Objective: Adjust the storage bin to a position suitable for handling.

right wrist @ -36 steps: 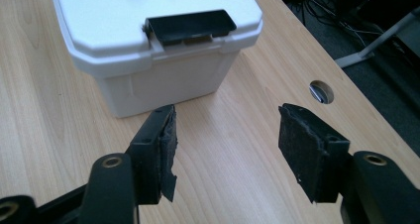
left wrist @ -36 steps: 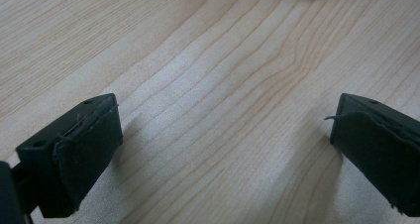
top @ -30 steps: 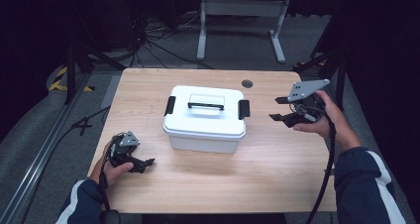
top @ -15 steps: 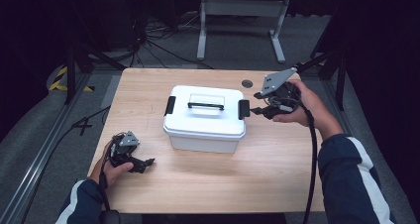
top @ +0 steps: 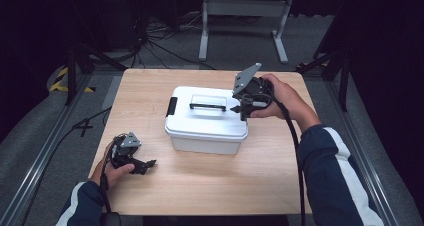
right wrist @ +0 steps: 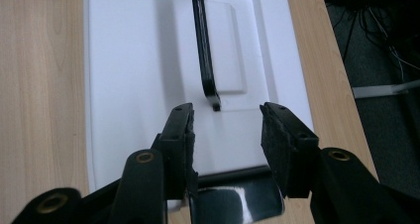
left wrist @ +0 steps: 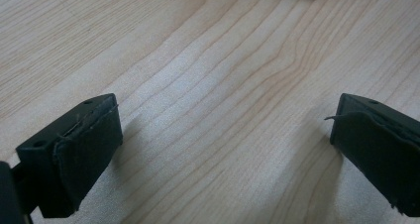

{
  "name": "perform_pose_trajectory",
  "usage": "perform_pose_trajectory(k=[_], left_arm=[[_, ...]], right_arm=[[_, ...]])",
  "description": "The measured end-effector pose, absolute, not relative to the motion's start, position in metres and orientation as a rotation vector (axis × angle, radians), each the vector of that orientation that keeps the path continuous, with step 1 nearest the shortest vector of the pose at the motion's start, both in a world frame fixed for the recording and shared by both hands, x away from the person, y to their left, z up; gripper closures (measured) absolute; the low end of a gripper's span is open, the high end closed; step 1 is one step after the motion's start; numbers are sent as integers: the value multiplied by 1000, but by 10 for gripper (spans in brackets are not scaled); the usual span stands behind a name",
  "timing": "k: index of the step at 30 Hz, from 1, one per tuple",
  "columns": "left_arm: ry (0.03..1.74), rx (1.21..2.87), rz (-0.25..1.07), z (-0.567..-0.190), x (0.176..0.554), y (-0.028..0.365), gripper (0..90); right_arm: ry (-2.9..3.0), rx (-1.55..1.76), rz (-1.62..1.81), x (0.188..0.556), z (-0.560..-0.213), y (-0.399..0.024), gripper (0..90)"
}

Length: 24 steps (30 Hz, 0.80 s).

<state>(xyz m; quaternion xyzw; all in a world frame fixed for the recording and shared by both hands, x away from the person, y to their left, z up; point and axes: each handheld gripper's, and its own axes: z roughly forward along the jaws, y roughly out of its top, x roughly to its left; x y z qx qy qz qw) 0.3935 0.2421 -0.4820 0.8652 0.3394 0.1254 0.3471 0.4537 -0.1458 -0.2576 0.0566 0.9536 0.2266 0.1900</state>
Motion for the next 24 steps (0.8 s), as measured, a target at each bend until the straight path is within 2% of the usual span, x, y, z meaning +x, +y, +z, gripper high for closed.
perform_pose_trajectory(k=[13, 18, 21, 24], left_arm=[[879, 2245, 325, -482, 394, 242, 1], [879, 2244, 325, -482, 394, 242, 1], [879, 2245, 325, -482, 394, 242, 1], [879, 2245, 325, -482, 394, 242, 1]], right_arm=[[2718, 125, 489, 465, -273, -102, 616], [2731, 115, 456, 469, -278, -95, 669], [2746, 106, 480, 471, -281, -93, 741], [2740, 112, 490, 471, -281, -91, 763]])
